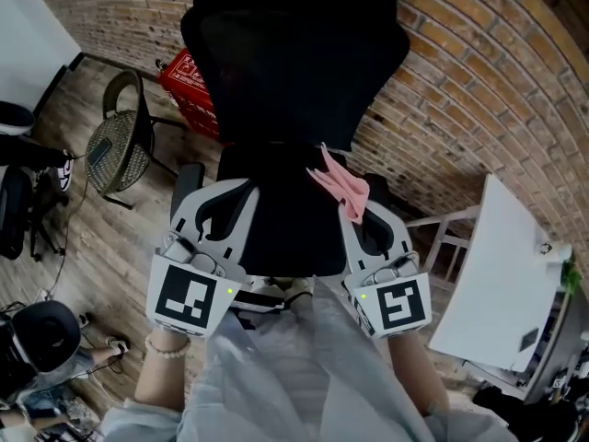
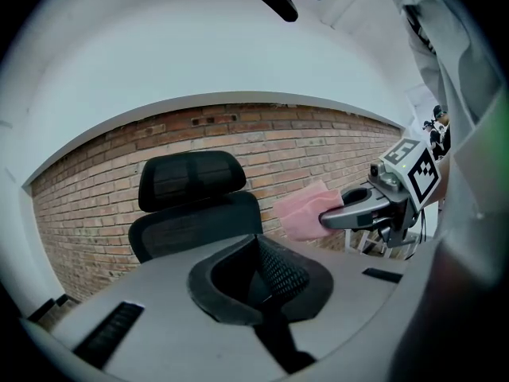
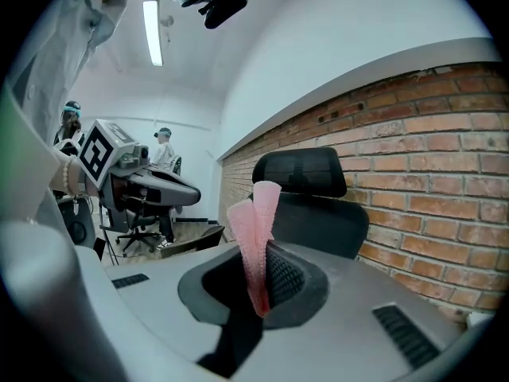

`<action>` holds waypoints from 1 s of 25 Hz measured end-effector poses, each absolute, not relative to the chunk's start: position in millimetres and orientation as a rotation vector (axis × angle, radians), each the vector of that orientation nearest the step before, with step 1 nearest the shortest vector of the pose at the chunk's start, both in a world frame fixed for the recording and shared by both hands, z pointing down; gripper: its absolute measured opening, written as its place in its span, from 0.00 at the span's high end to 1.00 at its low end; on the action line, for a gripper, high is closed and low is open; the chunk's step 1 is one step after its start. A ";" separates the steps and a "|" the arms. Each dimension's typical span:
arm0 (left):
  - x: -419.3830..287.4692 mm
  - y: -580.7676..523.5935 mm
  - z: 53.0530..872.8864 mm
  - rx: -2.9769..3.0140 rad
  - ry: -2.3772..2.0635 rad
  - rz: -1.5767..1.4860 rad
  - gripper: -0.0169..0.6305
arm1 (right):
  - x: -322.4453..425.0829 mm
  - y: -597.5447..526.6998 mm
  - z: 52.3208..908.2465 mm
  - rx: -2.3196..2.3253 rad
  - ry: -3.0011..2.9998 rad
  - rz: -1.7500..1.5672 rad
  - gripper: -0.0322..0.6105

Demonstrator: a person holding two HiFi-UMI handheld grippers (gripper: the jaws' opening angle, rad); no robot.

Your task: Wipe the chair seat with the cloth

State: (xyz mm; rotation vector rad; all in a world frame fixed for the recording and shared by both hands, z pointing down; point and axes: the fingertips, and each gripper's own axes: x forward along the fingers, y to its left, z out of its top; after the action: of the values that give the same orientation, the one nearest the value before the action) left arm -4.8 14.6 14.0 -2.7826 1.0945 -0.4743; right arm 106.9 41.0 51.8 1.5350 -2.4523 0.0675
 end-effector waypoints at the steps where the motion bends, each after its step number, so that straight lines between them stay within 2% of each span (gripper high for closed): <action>1: -5.0 14.1 12.9 -2.782 1.097 -0.466 0.95 | 105.4 40.5 51.0 1.535 -2.454 0.065 0.86; 25: -2.0 16.4 12.5 -2.729 1.040 -0.505 0.95 | 91.0 36.7 41.8 1.530 -2.486 0.022 0.86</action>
State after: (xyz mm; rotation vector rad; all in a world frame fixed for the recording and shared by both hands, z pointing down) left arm -2.0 16.4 12.5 -2.7294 1.0402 -0.5051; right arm 91.0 36.7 41.8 1.5299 -2.4856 0.0223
